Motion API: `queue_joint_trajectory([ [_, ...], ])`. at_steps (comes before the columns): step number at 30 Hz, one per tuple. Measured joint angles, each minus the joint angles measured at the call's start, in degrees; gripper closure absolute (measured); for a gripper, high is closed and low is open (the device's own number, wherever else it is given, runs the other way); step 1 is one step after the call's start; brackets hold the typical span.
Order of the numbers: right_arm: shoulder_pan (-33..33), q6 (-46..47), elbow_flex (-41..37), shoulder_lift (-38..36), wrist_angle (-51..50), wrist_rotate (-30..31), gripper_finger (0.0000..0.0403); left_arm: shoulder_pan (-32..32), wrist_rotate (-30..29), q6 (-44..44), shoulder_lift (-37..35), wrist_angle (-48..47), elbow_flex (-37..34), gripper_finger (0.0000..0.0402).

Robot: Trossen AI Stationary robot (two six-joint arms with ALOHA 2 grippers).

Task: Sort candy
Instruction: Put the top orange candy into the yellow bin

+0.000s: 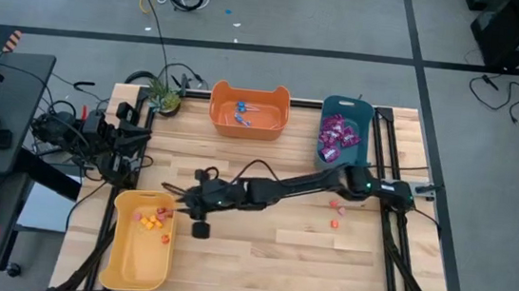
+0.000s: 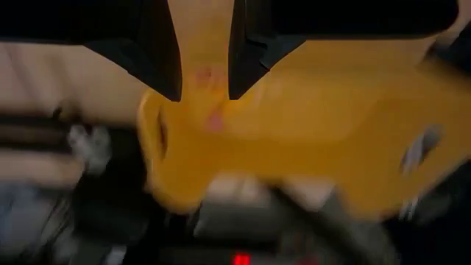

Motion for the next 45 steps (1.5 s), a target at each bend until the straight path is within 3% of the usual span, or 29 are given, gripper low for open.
queue_joint_trajectory([
  [6, 0.7, -0.2, 0.0, -5.9, -20.3, -7.6, 0.0307, 0.0, 0.0, 0.0, 0.0, 0.0, 0.0, 0.0335],
  [14, 2.1, 3.4, 0.0, -9.6, -37.9, -6.0, 0.0311, 0.0, 0.0, 0.0, 0.0, -0.4, 0.0, 0.0335],
  [25, 2.5, 7.8, 0.0, -10.5, -50.7, -5.5, 0.0317, 0.0, 0.0, 0.0, 0.0, -0.6, 0.0, 0.0335],
  [35, 4.4, 10.8, 0.0, -11.4, -59.9, -0.7, 0.0317, 0.0, 0.0, 0.0, 0.0, -0.8, 0.0, 0.0335],
  [45, 7.6, 12.3, 0.0, -16.0, -64.5, 11.0, 0.0317, 0.0, 0.0, 0.0, 0.0, -0.8, 0.0, 0.0335],
])
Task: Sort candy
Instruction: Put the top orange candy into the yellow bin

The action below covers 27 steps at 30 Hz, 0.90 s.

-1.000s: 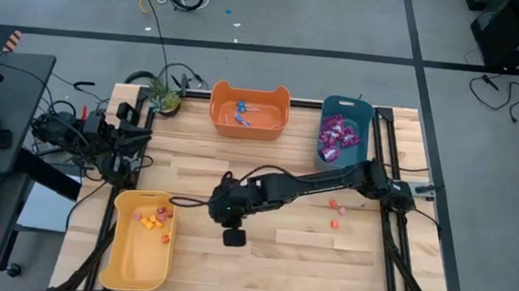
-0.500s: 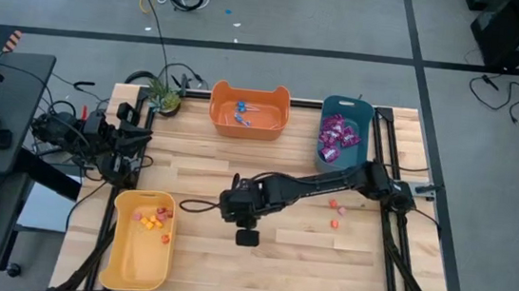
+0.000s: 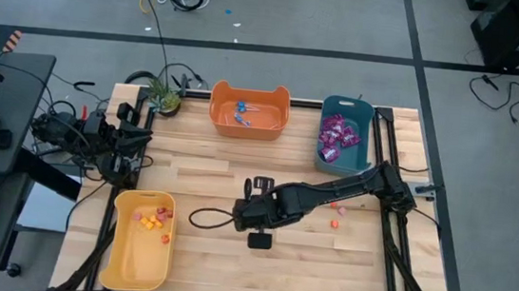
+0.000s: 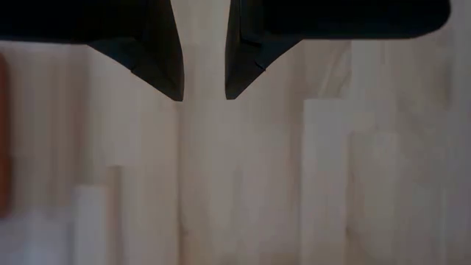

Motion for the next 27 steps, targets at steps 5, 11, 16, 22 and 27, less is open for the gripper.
queue_joint_trajectory([
  [5, 1.0, 1.0, 0.0, -2.1, -2.3, 6.1, 0.0317, 0.0, 0.0, 0.0, 0.0, 0.0, 0.0, 0.0335],
  [11, 1.3, 2.8, -3.6, -6.2, -3.5, 11.8, 0.0317, 0.0, 0.0, 0.0, 0.0, -0.4, 0.0, 0.0335],
  [16, 1.2, 3.6, -15.4, -13.7, 4.3, 12.2, 0.0317, 0.0, 0.0, 0.0, 0.0, -0.4, 0.0, 0.0335],
  [22, 1.6, 9.2, -35.0, -26.2, 15.1, 13.4, 0.0322, 0.0, 0.0, 0.0, 0.4, -2.8, 0.0, 0.0335],
  [27, 2.8, 16.1, -49.4, -36.1, 21.7, 13.5, 0.0324, 0.0, 0.0, 0.0, 3.5, -2.8, 0.0, 0.0335],
])
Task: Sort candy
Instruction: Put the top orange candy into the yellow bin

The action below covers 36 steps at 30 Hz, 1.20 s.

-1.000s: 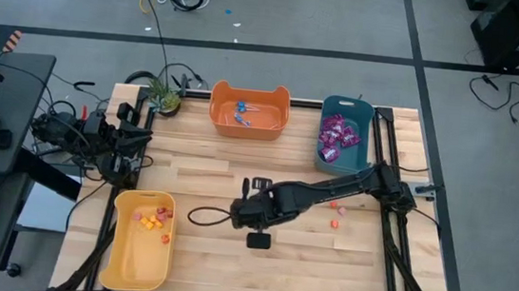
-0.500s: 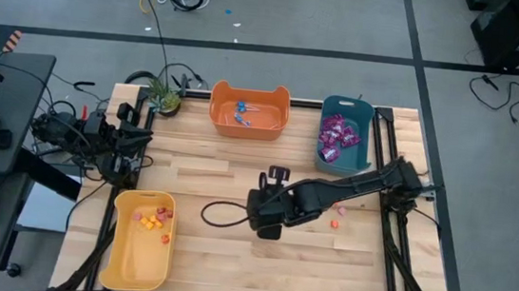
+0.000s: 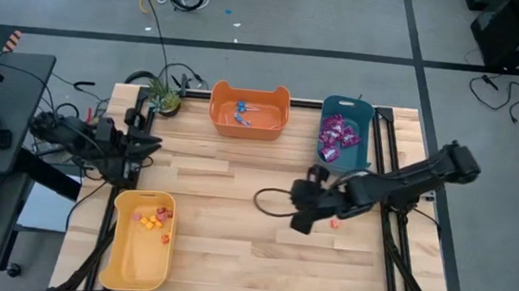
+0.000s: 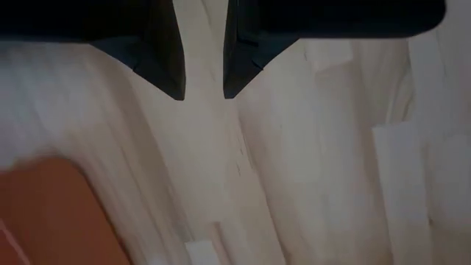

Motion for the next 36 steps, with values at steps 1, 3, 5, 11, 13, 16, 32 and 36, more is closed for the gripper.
queue_joint_trajectory([
  [1, 0.3, 1.1, -2.5, -1.8, 1.1, 0.0, 0.0324, 0.0, 0.0, 0.1, 1.0, 0.1, 0.0, 0.0335],
  [3, 0.9, 3.6, -6.8, -5.1, 2.7, 0.0, 0.0324, 0.0, 0.0, 0.4, 3.3, 1.2, 0.0, 0.0335],
  [5, 1.5, 6.0, -10.5, -8.0, 3.4, 0.0, 0.0326, 0.0, 0.0, 1.7, 5.9, 1.8, 0.0, 0.0335],
  [11, 3.9, 12.2, -19.4, -15.4, 3.5, 0.0, 0.0333, 0.0, -1.2, 4.5, 14.4, 5.2, 0.0, 0.0335],
  [13, 4.8, 13.6, -21.6, -17.4, 3.6, 0.0, 0.0335, 0.0, -3.1, 5.0, 16.7, 7.0, 0.0, 0.0335],
  [16, 6.0, 17.4, -24.1, -19.8, 3.6, 0.0, 0.0336, 0.0, -5.3, 6.4, 19.6, 9.3, 0.0, 0.0335],
  [32, 9.8, 26.9, -27.5, -21.1, -0.3, -3.7, 0.0335, 0.0, -5.7, 2.6, 31.1, 10.8, 0.0, 0.0335],
  [36, 10.1, 29.0, -27.5, -18.7, -3.1, -4.5, 0.0326, 0.0, -5.7, 0.8, 33.5, 10.8, 0.0, 0.0335],
])
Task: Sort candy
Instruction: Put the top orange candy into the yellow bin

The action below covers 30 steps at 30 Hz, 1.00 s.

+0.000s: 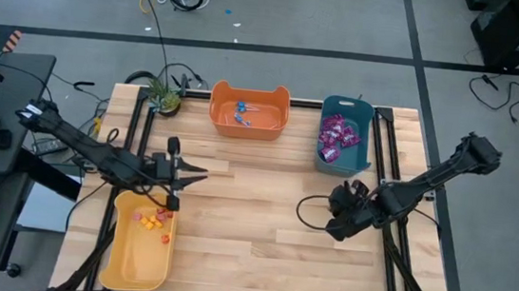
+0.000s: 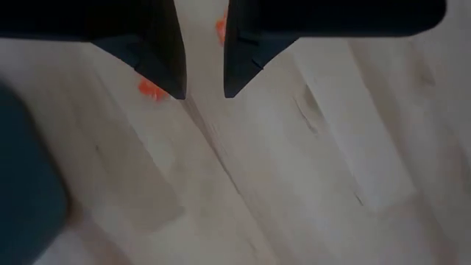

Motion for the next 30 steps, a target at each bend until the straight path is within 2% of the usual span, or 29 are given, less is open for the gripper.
queue_joint_trajectory([
  [8, 0.0, -3.6, 0.0, 7.3, -0.9, -1.9, 0.0283, 0.0, 0.0, -2.5, 1.7, 1.3, 0.0, 0.0335],
  [15, 0.0, -2.2, 0.0, 12.6, -3.3, -2.1, 0.0242, 0.0, 1.5, -2.2, 2.5, 6.3, 0.0, 0.0335],
  [23, -1.1, -1.7, 0.0, 13.1, -3.8, -2.1, 0.0211, 1.6, 1.2, 6.6, 7.4, 18.4, 0.0, 0.0335],
  [30, -3.9, -2.2, -4.3, 13.1, 2.8, -2.1, 0.0206, 6.1, 1.1, 9.7, 7.9, 19.1, 0.0, 0.0335],
])
